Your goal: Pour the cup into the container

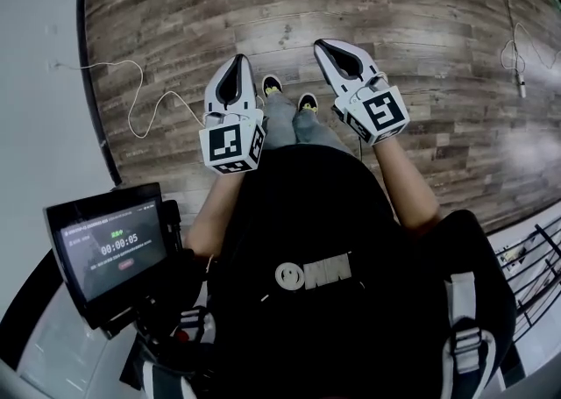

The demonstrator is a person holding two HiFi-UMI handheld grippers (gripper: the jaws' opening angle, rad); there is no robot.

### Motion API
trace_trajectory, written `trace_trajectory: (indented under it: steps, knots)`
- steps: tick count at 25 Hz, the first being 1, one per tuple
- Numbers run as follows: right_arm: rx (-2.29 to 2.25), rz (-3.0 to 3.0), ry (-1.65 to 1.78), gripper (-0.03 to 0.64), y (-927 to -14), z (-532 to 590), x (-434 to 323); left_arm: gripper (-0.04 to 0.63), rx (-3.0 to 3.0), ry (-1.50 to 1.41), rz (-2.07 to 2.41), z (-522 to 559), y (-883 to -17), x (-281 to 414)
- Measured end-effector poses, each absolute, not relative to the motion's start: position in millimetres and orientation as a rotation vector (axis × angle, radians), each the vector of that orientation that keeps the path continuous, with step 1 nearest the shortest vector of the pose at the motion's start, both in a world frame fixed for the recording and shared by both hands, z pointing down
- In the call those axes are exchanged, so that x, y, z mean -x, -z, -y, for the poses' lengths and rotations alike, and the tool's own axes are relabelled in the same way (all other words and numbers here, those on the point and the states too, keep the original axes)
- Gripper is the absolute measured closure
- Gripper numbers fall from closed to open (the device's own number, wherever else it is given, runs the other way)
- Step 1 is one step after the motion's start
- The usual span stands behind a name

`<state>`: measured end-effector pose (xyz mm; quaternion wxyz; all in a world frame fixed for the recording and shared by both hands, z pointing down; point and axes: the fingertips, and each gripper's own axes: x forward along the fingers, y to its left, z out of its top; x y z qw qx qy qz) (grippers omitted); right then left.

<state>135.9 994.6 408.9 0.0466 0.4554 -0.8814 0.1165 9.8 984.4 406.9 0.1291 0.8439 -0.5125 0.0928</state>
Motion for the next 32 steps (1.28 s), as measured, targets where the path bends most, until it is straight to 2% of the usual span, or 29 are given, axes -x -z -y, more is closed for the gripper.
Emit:
trace_trajectory:
  steps: [5, 12, 32]
  knots:
    - [-1.392, 2.667, -0.375, 0.612, -413, -961, -121, 0.598, -2.446, -0.248, 1.482, -942, -409, 7]
    - [-1.404, 2.603, -0.421, 0.612, -413, -839, -66, 0.598, -2.44, -0.204, 1.438, -820, -412, 67]
    - [-1.404, 2.639, -0.326, 0.612, -403, -820, -66, 0.598, -2.45, -0.152, 1.479, -801, -406, 69]
